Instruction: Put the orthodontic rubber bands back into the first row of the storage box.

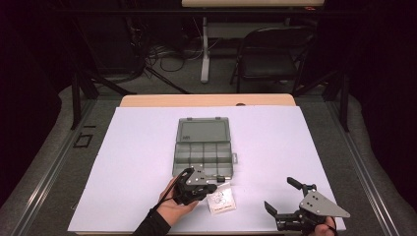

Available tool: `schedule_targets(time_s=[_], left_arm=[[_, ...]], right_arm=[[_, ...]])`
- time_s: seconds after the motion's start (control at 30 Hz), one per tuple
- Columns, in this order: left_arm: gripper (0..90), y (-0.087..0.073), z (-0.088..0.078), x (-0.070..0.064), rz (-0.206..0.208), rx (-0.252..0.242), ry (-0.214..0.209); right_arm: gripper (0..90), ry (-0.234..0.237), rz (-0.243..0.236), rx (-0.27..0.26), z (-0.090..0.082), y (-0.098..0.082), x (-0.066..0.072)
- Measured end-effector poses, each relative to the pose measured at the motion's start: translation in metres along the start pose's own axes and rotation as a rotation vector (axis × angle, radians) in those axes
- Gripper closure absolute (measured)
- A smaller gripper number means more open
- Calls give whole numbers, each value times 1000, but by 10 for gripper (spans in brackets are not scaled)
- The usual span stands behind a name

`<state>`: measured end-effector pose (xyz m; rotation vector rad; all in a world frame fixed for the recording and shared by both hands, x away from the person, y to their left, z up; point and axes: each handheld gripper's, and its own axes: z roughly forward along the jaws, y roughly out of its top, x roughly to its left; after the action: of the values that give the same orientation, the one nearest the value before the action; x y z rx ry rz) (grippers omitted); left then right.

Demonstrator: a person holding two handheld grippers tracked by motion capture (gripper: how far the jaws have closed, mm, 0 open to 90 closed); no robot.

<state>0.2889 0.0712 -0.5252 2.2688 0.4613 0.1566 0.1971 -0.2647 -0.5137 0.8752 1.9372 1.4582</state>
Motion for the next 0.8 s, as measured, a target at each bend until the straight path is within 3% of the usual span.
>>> schedule_targets(time_s=[0.4, 0.8], left_arm=[[892, 6, -43, 2, -5, -94, 25], [892, 2, -81, 21, -42, -169, 102]], right_arm=[[0, -2, -3, -4, 0, 0, -1], [0, -3, -1, -10, 0, 0, -1]])
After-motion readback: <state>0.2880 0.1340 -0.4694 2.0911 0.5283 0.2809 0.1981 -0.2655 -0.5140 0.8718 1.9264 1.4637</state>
